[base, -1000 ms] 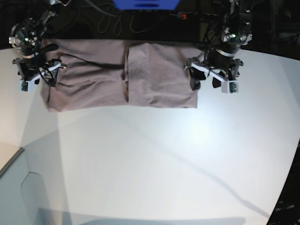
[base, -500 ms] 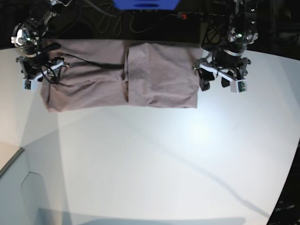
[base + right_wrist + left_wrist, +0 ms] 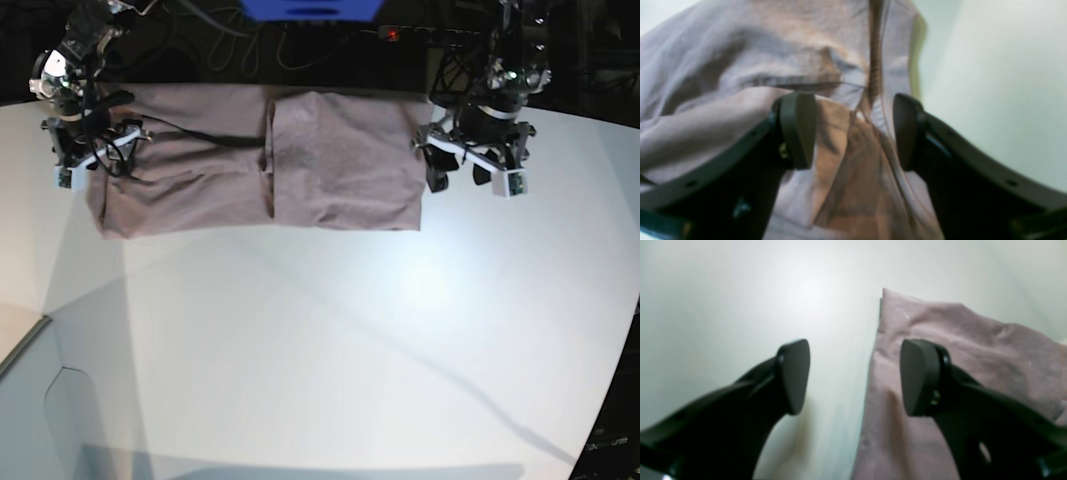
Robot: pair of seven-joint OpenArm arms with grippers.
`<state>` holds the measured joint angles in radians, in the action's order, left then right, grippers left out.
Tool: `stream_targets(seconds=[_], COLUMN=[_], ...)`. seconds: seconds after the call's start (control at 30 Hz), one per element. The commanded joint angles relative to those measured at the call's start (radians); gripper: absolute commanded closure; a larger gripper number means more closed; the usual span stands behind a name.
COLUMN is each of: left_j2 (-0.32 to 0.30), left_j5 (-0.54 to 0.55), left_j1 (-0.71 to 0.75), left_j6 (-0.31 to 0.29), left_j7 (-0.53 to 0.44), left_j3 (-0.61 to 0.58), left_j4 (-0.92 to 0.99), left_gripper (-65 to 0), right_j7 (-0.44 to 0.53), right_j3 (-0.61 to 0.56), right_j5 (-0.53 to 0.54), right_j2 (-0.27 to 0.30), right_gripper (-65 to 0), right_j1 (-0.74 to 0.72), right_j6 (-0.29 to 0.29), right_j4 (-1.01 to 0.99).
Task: Layout the t-shirt on the table in an organized manner, then fold the t-shirt properly
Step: 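Hold the shirt corner with the right gripper while the left gripper waits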
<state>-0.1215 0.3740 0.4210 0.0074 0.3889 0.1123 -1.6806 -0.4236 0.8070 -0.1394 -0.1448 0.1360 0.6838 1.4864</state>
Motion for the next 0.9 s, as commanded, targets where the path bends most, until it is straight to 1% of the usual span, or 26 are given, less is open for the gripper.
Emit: stream_targets(seconds=[0.0, 0.07, 0.13, 0.43, 0.5, 0.73, 0.8, 0.87], left_j2=[-0.005, -0.005, -0.005, -0.005, -0.005, -0.005, -0.005, -0.005], left_j5=[0.003, 0.003, 0.003, 0.003, 0.003, 0.003, 0.003, 0.003], left_j1=[0.0, 0.0, 0.011, 0.014, 0.014, 0.014, 0.014, 0.014], left_j6=[-0.004, -0.004, -0.004, -0.005, -0.005, -0.005, -0.005, -0.005], left_j7=[-0.021, -0.021, -0.021, -0.021, -0.021, -0.021, -0.021, -0.021], left_j3=[0.002, 0.002, 0.002, 0.002, 0.002, 0.002, 0.002, 0.002], left_j4=[-0.02, -0.02, -0.02, -0.02, -0.02, -0.02, -0.02, -0.02], left_gripper=[-41.4, -41.4, -41.4, -41.4, -41.4, -41.4, -41.4, -41.4], right_j7=[0.022, 0.022, 0.022, 0.027, 0.029, 0.029, 0.027, 0.024], right_j3=[0.002, 0.002, 0.001, -0.005, -0.005, -0.007, -0.033, -0.076], right_j5=[0.013, 0.013, 0.013, 0.013, 0.013, 0.013, 0.013, 0.013], right_j2=[0.011, 0.014, 0.032, 0.046, 0.057, 0.063, 0.063, 0.066], right_gripper=[-37.2, -37.2, -37.2, -37.2, -37.2, -36.8, -35.6, -31.5], right_j1=[-0.016, -0.019, -0.019, -0.011, -0.012, -0.011, -0.009, 0.0], right_j6=[0.014, 0.014, 0.014, 0.014, 0.014, 0.014, 0.014, 0.014], right_j4=[0.015, -0.002, -0.028, -0.126, -0.152, -0.175, -0.175, -0.175])
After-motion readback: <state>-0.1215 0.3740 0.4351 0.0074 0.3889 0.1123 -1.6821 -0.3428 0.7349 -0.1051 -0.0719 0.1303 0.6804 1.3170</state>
